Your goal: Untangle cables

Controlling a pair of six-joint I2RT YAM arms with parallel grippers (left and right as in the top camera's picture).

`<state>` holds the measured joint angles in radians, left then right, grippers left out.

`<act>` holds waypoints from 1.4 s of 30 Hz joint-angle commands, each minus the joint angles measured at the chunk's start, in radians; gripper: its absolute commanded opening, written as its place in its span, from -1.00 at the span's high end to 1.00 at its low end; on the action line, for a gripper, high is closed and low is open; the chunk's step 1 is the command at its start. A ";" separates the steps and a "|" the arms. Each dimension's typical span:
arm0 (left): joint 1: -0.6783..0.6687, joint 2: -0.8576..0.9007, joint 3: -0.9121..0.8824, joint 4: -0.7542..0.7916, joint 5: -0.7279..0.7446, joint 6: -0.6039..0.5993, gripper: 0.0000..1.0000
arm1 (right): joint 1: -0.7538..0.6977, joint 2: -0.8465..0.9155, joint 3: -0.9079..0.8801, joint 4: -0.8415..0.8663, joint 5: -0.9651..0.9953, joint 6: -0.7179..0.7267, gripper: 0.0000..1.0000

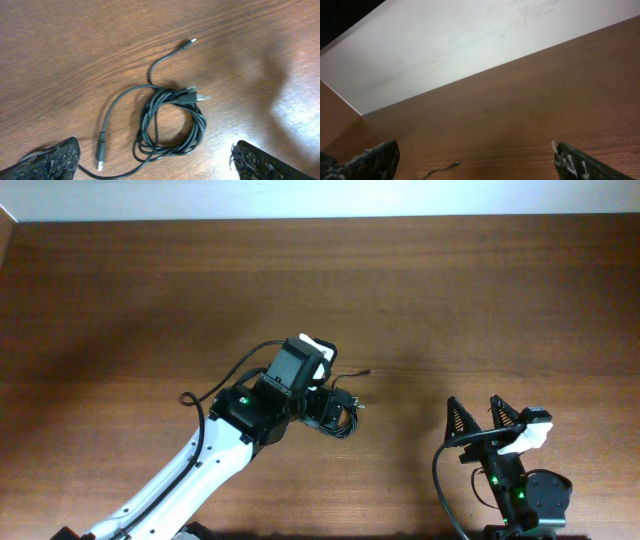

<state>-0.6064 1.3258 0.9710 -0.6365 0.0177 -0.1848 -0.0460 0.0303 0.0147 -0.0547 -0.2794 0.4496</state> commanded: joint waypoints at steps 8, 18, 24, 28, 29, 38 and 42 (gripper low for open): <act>-0.007 0.017 0.013 -0.042 0.169 -0.321 -0.97 | 0.000 0.045 -0.009 0.003 -0.028 0.012 -0.97; -0.277 0.113 -0.003 -0.090 0.032 -1.273 -0.98 | 0.000 0.129 -0.009 0.003 -0.071 0.012 -0.97; -0.303 0.303 -0.006 -0.112 -0.079 -1.696 -0.98 | 0.000 0.224 -0.009 0.007 -0.220 0.013 -0.97; -0.296 0.370 -0.006 -0.097 -0.246 -1.735 -0.98 | 0.000 0.225 -0.009 0.006 -0.343 0.013 -0.97; -0.296 0.370 -0.006 -0.080 -0.297 -1.735 -0.93 | 0.000 0.225 -0.009 0.007 -0.367 0.013 -0.97; -0.269 0.504 -0.006 0.046 -0.247 -1.734 0.07 | 0.000 0.225 -0.009 0.060 -0.586 0.035 -0.97; -0.240 0.486 -0.005 0.030 -0.243 -1.534 1.00 | 0.000 0.225 -0.009 0.063 -0.645 0.038 -0.83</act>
<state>-0.8772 1.7893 0.9852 -0.6014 -0.2546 -1.8969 -0.0460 0.2543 0.0128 0.0021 -0.8581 0.4847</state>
